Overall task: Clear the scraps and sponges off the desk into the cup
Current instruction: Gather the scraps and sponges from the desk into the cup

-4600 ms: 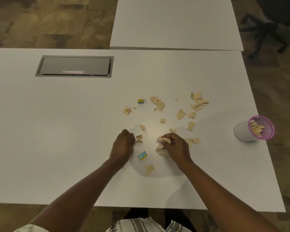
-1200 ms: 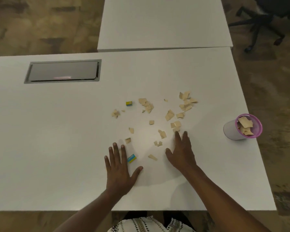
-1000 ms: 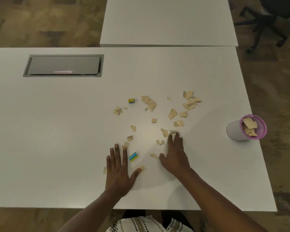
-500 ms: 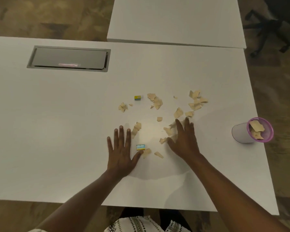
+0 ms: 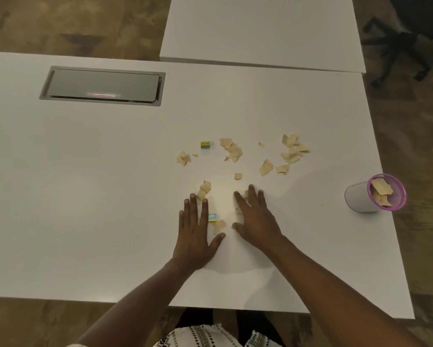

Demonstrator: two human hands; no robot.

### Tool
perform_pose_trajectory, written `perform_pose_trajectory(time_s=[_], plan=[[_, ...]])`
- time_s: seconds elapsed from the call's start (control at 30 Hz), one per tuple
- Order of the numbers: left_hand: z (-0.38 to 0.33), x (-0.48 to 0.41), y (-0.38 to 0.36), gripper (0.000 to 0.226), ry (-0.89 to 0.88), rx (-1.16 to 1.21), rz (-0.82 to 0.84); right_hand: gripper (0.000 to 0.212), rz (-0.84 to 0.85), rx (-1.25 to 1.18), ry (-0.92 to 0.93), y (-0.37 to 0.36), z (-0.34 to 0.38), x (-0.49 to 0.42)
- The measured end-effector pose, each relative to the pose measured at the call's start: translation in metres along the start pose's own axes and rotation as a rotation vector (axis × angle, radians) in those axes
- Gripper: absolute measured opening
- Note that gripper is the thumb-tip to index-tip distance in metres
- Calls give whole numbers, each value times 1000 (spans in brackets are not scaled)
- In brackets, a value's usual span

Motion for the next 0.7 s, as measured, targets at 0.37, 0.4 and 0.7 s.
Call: perform_pose_trajectory(time_s=[0.37,0.4,0.7], plan=[[22,-32,54,115,-227,-192,231,51,-19,22,62,-6,-5,7],[24,-36,58,118,-241,-240,256,48,-25,39,84,-5,-2,8],[22,-55,75,71,-370,-318,167,22,-116,-9,83,-3,-4,11]])
Point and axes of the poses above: each hand's wrist, its own x-axis away from the middle knuckle, its own y-axis out of the back of the hand, z = x × y, the point moved 5 cm from there along -x, towards the middle knuckle, and after that the axes turned 13 degrees about z, right-handed, at the moved point
